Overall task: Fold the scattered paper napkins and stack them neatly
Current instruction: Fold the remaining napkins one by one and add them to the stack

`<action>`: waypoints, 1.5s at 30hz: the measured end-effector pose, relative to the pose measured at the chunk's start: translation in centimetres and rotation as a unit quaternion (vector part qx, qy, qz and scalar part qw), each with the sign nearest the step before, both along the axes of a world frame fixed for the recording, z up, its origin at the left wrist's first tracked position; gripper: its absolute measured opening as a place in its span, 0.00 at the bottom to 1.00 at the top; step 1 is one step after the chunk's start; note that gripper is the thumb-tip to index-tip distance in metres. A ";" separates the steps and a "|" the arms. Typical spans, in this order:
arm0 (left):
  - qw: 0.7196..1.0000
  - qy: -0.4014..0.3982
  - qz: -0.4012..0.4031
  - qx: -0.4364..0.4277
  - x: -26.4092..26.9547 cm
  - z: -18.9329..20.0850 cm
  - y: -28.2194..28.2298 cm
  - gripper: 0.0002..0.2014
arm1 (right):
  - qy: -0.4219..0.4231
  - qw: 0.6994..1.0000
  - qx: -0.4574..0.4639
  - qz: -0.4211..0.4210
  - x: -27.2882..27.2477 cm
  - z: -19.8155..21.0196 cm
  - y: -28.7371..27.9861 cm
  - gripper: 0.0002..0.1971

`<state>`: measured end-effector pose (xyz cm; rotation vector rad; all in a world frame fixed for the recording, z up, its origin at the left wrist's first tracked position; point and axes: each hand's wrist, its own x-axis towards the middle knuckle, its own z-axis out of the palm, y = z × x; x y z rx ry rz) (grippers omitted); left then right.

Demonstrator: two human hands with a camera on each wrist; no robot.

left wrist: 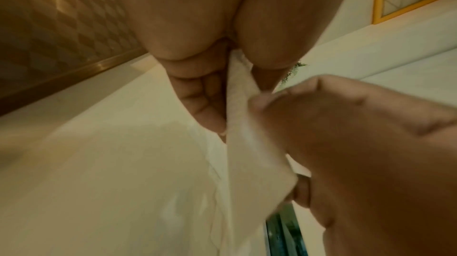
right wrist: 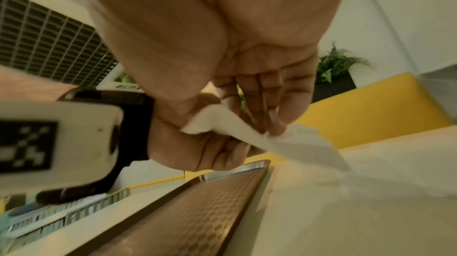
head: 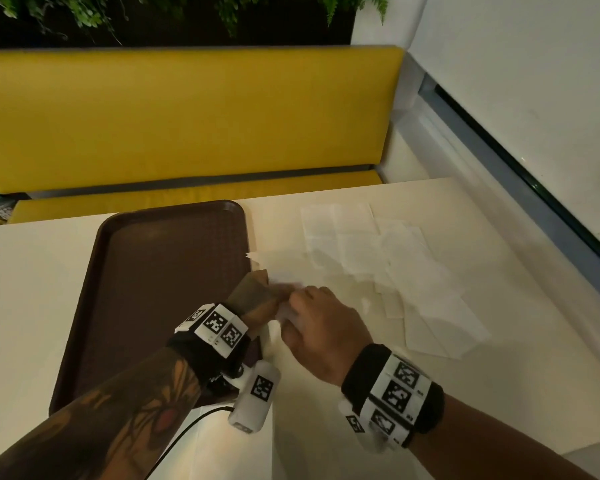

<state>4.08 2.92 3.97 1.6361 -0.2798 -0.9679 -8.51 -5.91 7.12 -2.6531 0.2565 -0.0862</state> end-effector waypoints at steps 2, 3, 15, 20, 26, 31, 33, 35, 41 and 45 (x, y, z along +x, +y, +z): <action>0.999 0.003 0.002 -0.042 0.0 0.8 0.8 0.09 | -0.052 0.997 0.031 -0.045 -0.4 0.2 -1.1 0.14; 0.997 0.016 0.003 -0.076 -0.1 1.2 1.2 0.12 | -0.080 0.993 0.047 -0.077 -0.6 0.2 -1.9 0.14; 0.991 -0.112 0.022 -0.070 -0.3 5.4 3.5 0.25 | -0.047 0.903 0.421 -0.073 0.8 3.1 -5.2 0.29; 0.972 -0.225 0.059 -0.034 0.1 5.4 3.9 0.38 | -0.064 0.911 0.401 -0.075 1.2 2.8 -5.3 0.21; 0.926 -0.371 0.017 0.062 0.0 6.3 4.4 0.12 | -0.083 0.935 0.339 -0.062 1.1 2.9 -5.6 0.08; 0.895 -0.440 0.015 0.069 -0.4 6.8 4.5 0.06 | -0.097 0.956 0.269 -0.067 1.0 3.0 -5.5 0.06; 0.882 -0.466 0.013 0.073 -0.4 6.7 4.6 0.06 | -0.101 0.965 0.234 -0.066 1.0 3.2 -5.3 0.03; 0.888 -0.456 0.000 0.059 -0.5 6.9 4.6 0.07 | -0.092 0.966 0.233 -0.060 1.2 3.4 -5.2 0.03; 0.958 -0.287 -0.002 0.028 0.0 7.0 5.6 0.04 | -0.037 0.950 0.306 -0.042 1.7 3.8 -4.3 0.03; 0.983 -0.184 0.007 0.015 0.3 6.7 7.3 0.08 | 0.008 0.942 0.334 -0.031 1.7 4.2 -3.4 0.04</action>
